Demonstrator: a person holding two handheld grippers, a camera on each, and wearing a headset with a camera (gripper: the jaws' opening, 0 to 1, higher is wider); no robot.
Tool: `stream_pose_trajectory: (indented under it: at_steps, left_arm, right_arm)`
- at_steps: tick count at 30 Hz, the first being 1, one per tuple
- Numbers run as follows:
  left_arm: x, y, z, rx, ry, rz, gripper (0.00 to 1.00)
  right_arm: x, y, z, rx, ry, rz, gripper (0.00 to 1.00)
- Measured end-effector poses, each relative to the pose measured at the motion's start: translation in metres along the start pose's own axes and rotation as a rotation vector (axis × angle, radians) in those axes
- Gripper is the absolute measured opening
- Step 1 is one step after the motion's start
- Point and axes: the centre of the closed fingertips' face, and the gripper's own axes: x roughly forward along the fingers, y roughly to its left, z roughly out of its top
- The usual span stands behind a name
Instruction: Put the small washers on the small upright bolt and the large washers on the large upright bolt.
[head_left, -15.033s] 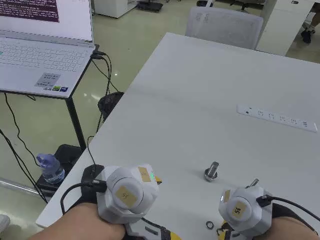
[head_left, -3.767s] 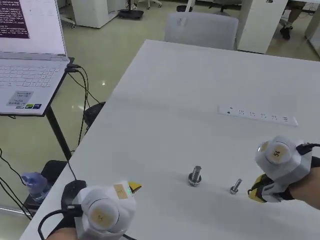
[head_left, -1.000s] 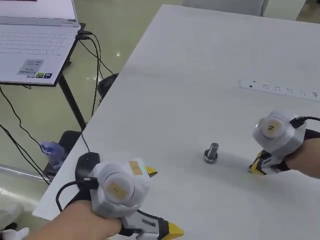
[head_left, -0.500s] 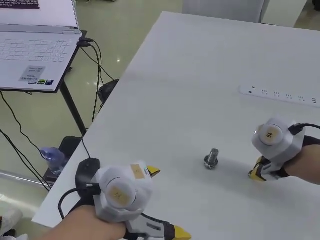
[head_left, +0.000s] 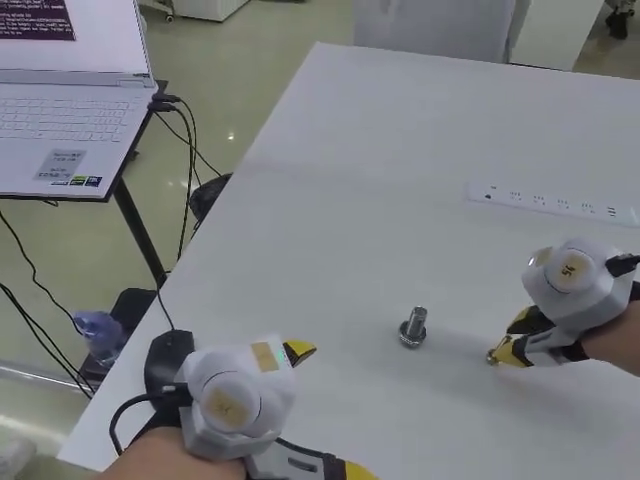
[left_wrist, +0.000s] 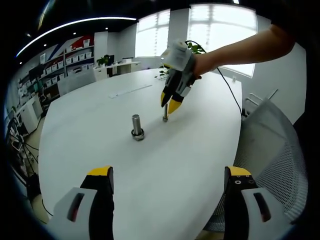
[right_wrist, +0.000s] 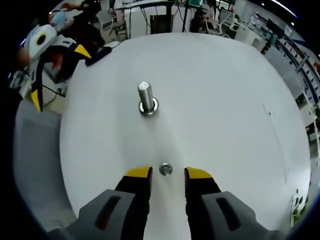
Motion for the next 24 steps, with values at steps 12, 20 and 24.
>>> stream_pose_trajectory:
  at_steps: [12, 20, 24]
  left_arm:
    - [0.003, -0.003, 0.008, 0.002, -0.018, 0.0, 0.92]
    - [0.003, -0.007, 0.014, -0.006, -0.042, -0.002, 0.93]
    - [0.002, -0.006, 0.016, -0.02, -0.049, 0.004, 0.93]
  right_arm:
    - [-0.047, 0.019, 0.013, 0.057, -0.262, -0.01, 0.35]
    - [-0.067, 0.035, 0.008, 0.157, -0.404, -0.002, 0.47]
    - [-0.07, 0.045, 0.0, 0.213, -0.44, -0.005, 0.52]
